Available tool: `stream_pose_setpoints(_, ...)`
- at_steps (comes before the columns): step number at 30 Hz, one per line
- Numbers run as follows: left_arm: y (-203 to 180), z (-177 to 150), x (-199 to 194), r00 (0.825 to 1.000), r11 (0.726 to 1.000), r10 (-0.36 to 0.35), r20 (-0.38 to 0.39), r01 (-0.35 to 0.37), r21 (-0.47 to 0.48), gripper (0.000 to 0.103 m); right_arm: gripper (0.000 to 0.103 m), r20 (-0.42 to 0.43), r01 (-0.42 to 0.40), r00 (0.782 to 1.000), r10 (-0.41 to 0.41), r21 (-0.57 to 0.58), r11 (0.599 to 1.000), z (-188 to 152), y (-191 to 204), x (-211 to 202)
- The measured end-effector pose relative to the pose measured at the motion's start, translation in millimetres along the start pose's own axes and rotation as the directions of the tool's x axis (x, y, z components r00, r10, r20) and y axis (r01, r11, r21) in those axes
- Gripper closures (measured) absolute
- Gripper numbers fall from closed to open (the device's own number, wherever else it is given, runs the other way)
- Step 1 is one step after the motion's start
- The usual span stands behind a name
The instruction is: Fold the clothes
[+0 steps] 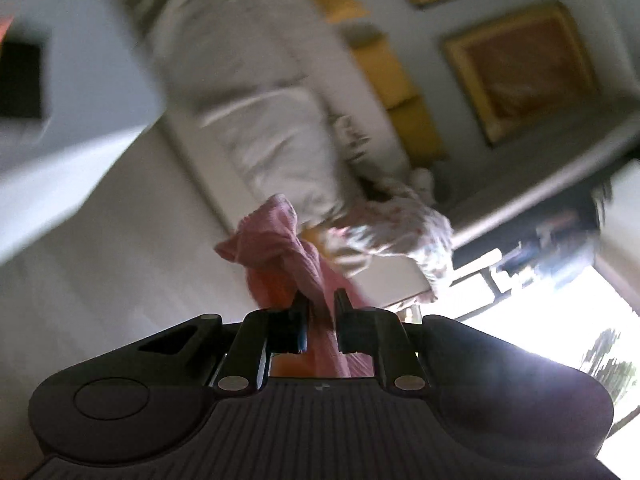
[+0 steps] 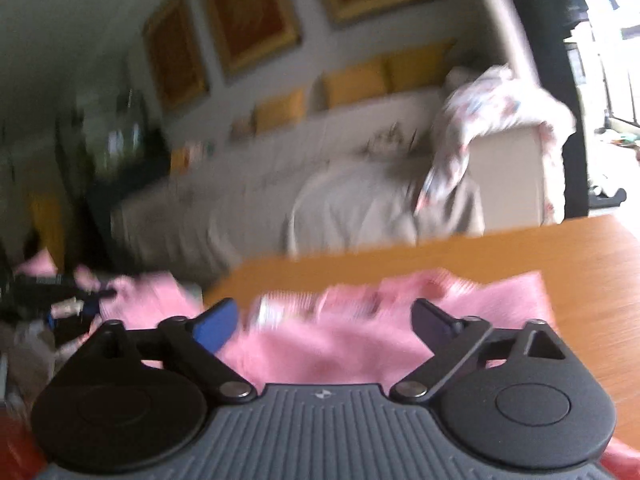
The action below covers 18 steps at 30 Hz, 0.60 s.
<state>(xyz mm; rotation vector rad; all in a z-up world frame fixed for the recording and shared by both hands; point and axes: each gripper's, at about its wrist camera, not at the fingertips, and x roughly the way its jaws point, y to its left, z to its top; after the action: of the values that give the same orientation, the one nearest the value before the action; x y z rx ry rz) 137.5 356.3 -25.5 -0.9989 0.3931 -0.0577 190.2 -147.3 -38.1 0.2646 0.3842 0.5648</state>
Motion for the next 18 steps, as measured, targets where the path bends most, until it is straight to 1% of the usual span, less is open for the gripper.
stream_pose_setpoints(2, -40.7, -5.0, 5.8, 0.999, 0.997, -0.036, -0.015, 0.037, 0.073, 0.090, 0.003, 0.055, 0.024, 0.998, -0.025, 0.022, 0.999, 5.0, -16.4, -21.8)
stream_pose_setpoints(4, -81.3, -10.0, 11.6, 0.997, 0.987, -0.070, -0.032, 0.074, 0.144, 0.090, 0.002, 0.078, 0.047, 0.996, -0.050, 0.045, 0.998, 3.4, -33.1, -38.5)
stream_pose_setpoints(7, -142.3, -17.4, 20.3, 0.991, 0.960, -0.119, -0.063, 0.131, 0.249, 0.090, 0.001, 0.101, 0.077, 0.991, -0.086, 0.086, 0.993, -1.4, -58.3, -61.8)
stream_pose_setpoints(8, -161.3, -26.9, 31.6, 0.987, 0.950, -0.132, -0.095, 0.154, 0.271, 0.090, 0.001, 0.105, 0.083, 0.990, -0.094, 0.104, 0.991, -4.2, -66.6, -68.8)
stream_pose_setpoints(11, -198.3, -65.0, 73.6, 0.964, 0.934, -0.167, -0.207, 0.222, 0.281, 0.090, 0.001, 0.117, 0.099, 0.986, -0.116, 0.147, 0.984, -12.3, -85.2, -88.5)
stream_pose_setpoints(13, -218.4, -91.9, 101.2, 0.940, 0.924, -0.189, -0.283, 0.269, 0.274, 0.089, 0.001, 0.119, 0.108, 0.985, -0.128, 0.162, 0.981, -14.7, -94.5, -99.0)
stream_pose_setpoints(14, -225.2, -104.7, 113.7, 0.923, 0.920, -0.202, -0.326, 0.293, 0.259, 0.087, 0.000, 0.117, 0.113, 0.984, -0.133, 0.161, 0.980, -14.9, -97.8, -104.0)
stream_pose_setpoints(15, -231.9, -117.1, 125.9, 0.904, 0.917, -0.215, -0.370, 0.317, 0.243, 0.072, 0.000, 0.113, 0.116, 0.984, -0.134, 0.156, 0.981, -14.6, -99.3, -108.1)
stream_pose_setpoints(16, -237.9, -129.2, 134.7, 0.879, 0.909, -0.234, -0.415, 0.349, 0.227, 0.049, 0.000, 0.109, 0.117, 0.985, -0.134, 0.149, 0.982, -14.2, -100.4, -112.0)
stream_pose_setpoints(17, -240.1, -137.0, 140.3, 0.862, 0.902, -0.246, -0.443, 0.372, 0.221, 0.041, 0.000, 0.105, 0.119, 0.985, -0.135, 0.142, 0.983, -13.5, -100.4, -115.1)
stream_pose_setpoints(18, -242.5, -143.3, 142.6, 0.850, 0.891, -0.255, -0.461, 0.392, 0.229, 0.034, 0.000, 0.102, 0.122, 0.986, -0.136, 0.134, 0.983, -12.6, -100.0, -117.9)
